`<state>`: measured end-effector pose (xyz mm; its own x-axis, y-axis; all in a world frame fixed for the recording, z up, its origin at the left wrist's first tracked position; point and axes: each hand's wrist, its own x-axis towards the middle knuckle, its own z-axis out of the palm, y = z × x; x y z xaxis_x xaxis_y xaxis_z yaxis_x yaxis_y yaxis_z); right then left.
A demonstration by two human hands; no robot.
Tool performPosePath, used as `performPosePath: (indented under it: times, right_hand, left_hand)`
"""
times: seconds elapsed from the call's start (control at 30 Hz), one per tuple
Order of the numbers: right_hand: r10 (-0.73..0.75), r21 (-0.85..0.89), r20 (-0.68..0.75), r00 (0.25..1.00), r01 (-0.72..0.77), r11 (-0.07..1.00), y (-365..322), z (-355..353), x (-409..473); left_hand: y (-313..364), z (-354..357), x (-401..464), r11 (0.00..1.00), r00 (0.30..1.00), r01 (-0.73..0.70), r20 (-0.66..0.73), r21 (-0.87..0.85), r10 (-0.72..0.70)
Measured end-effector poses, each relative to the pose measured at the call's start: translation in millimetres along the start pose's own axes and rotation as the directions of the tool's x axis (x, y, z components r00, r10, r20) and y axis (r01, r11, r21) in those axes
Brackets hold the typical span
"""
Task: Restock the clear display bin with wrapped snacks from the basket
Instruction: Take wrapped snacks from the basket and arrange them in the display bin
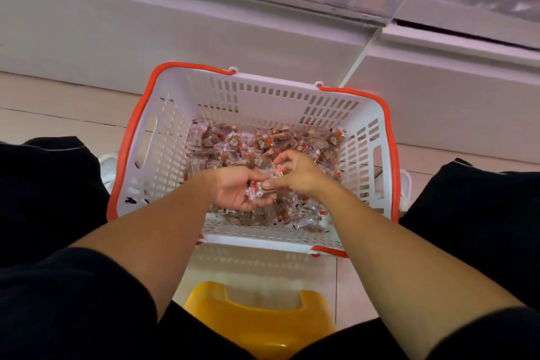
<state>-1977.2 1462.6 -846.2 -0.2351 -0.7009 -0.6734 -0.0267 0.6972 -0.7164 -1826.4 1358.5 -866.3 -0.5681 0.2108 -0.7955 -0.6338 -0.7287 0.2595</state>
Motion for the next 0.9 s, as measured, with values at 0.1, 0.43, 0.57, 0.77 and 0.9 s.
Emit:
performPosePath:
  times: [0.1, 0.43, 0.57, 0.77, 0.9]
  right_hand:
    - [0.129, 0.252, -0.031, 0.991, -0.117, 0.961, 13.8, -5.2, 15.1]
    - [0.276, -0.494, -0.253, 0.927, -0.369, 0.787, 70.1, 11.7, 32.0]
    - [0.267, -0.513, -0.199, 0.943, -0.332, 0.791, 49.8, 1.7, 31.5]
    - [0.265, -0.423, -0.193, 0.945, -0.324, 0.846, 28.3, -16.7, 12.4]
    - [0.225, -0.272, -0.228, 0.947, -0.284, 0.919, 22.8, -22.8, -6.6]
  left_hand:
    - [-2.5, -4.3, 6.7, 0.998, 0.996, -0.030, -0.090, -0.054, 0.025]
    - [-18.2, -23.8, 21.8, 0.971, 0.993, -0.108, -0.075, -0.214, 0.094]
    - [-6.9, -15.6, 20.9, 0.969, 0.992, -0.123, -0.023, -0.213, 0.120]
    - [4.8, -6.6, 7.7, 0.970, 0.981, -0.190, -0.052, -0.154, 0.184]
    - [1.4, -3.1, -1.9, 0.964, 0.967, -0.241, -0.115, -0.111, 0.229]
